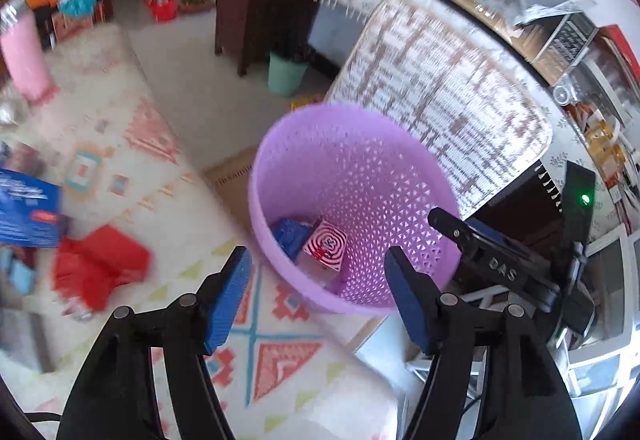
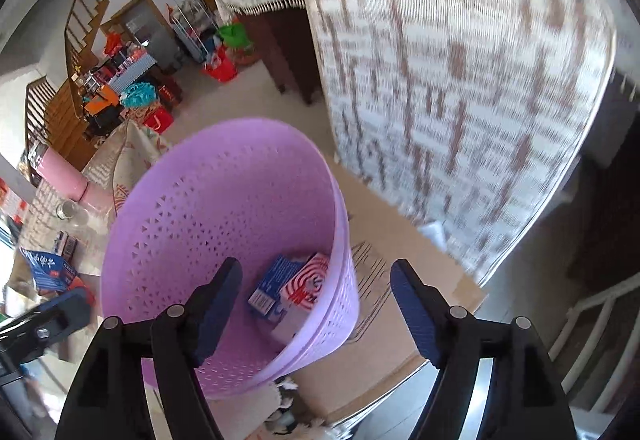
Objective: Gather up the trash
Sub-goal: 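Move the left tool to the red ointment box while the right tool approaches the blue printed box, then grasp the red ointment box with the left tool while the right tool grasps the blue box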
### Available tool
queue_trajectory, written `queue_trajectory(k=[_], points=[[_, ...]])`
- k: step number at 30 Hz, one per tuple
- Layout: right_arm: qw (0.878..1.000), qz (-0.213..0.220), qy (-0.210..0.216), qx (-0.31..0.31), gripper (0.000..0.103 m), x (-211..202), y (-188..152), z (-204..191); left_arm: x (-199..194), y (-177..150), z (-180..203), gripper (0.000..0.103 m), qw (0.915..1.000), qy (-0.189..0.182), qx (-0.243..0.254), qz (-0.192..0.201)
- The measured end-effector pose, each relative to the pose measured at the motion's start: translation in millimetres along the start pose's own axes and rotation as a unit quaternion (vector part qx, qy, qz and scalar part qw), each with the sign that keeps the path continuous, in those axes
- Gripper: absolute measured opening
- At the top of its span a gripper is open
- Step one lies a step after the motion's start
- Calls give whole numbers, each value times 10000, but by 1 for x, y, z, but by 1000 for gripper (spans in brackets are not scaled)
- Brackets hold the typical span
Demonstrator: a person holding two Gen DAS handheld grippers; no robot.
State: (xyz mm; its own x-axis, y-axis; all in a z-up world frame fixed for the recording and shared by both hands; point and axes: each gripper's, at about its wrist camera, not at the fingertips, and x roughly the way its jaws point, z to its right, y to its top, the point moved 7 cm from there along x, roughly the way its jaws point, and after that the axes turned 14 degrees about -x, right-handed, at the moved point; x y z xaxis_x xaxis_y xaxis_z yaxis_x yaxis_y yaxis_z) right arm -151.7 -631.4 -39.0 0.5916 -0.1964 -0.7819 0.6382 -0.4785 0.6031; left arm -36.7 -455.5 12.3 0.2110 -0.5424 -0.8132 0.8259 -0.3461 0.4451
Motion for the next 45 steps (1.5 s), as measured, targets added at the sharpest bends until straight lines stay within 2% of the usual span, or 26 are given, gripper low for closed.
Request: queue_trajectory(k=[5,8,11,14,17,19,22,26,31,37,45], points=[[9987,483,-133,-123,81,-46,7,-8,-70,-17,-21,68,9978,192,103,632],[9952,897,-124,-374,81,-84,9,-24,-112,-26,-59,70,9932,568,-24,1016],[9893,1235,26,-777,83,-116,6,-54,-149,-34,-116,73,9833,1166,-277,1371],[9820,1296,405,-1312,86,-131,-1,-101,-179,-41,-186,73,9699,1712,-743,1562],[9702,1259,809,-1908,86,-132,-8,-158,-200,-44,-257,73,9497,2345,-1158,1722],[9632,1155,1026,-2200,86,-124,-12,-194,-204,-45,-289,73,9435,2497,-1344,1715],[9502,1014,1333,-2626,86,-106,-12,-247,-202,-41,-328,73,9400,2538,-1599,1624],[9383,691,1507,-3036,86,-65,2,-298,-190,-28,-361,73,9383,2534,-1783,1536],[9243,424,1370,-3538,86,-11,26,-341,-159,-2,-390,73,9394,2575,-1827,1334],[9129,137,1309,-3864,86,37,41,-380,-129,18,-418,73,9452,2371,-1959,1100],[9038,-113,1288,-4081,84,82,45,-409,-103,27,-430,73,9515,2203,-1966,858]])
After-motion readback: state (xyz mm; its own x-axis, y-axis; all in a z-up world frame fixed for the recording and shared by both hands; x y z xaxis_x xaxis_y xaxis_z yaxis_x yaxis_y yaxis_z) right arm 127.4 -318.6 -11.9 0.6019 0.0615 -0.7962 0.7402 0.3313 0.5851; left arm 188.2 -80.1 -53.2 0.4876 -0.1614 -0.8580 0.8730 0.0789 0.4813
